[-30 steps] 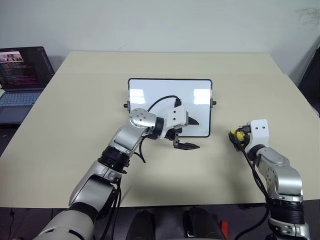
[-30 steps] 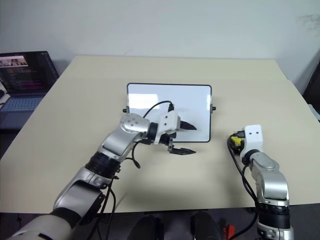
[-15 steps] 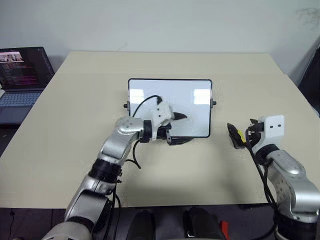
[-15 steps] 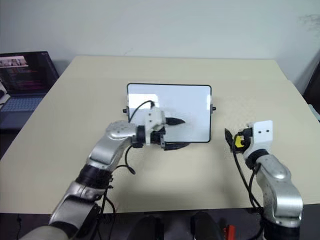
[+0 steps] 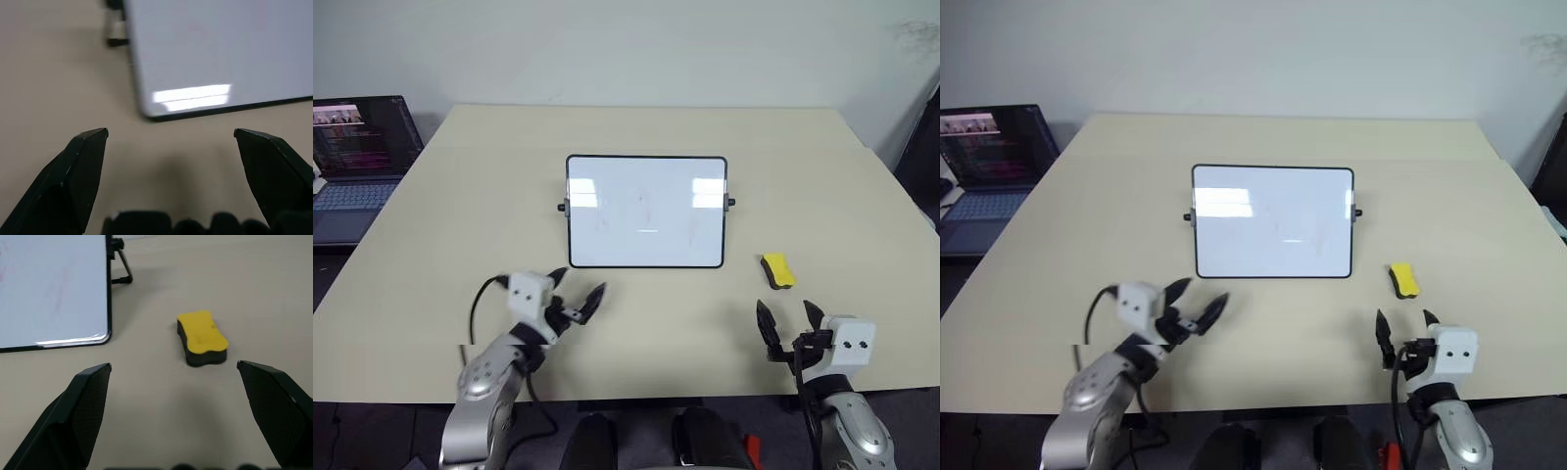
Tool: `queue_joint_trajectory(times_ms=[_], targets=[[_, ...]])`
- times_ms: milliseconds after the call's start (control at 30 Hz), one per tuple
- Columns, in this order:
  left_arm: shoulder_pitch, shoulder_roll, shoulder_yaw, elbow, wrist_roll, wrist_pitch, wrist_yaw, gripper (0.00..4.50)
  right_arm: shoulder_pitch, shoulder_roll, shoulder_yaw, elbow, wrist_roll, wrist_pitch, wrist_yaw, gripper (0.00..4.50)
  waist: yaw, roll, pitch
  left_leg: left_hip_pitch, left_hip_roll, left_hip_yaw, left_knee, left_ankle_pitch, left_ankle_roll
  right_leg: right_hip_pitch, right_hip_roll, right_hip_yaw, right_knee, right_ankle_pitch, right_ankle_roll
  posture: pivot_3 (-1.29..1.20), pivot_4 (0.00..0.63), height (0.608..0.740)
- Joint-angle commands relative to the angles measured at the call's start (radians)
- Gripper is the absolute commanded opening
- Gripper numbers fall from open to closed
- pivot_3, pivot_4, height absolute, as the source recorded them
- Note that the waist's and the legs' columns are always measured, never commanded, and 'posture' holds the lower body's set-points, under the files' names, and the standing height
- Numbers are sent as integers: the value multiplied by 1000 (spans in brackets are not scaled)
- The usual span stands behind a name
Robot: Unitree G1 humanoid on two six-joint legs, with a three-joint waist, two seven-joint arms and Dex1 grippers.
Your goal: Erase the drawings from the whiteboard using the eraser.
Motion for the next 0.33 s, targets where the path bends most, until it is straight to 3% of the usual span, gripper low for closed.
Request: queue_joint_trajectory(times_ms=[33, 333], targets=[[-41, -9, 17, -31, 17, -60, 68, 4500, -36, -39, -12, 15, -1, -53, 22, 4486, 6, -1, 0, 0, 0, 0, 0, 0, 0, 0, 0, 0, 0, 0, 0, 0, 150, 740], [-74, -33, -10, -37, 56, -54, 176, 4500, 17, -78, 9, -15, -12, -7, 8, 4486, 22, -1, -3, -2, -1, 0, -1, -1, -1, -1, 1, 0, -1, 0, -2, 0, 150, 740]])
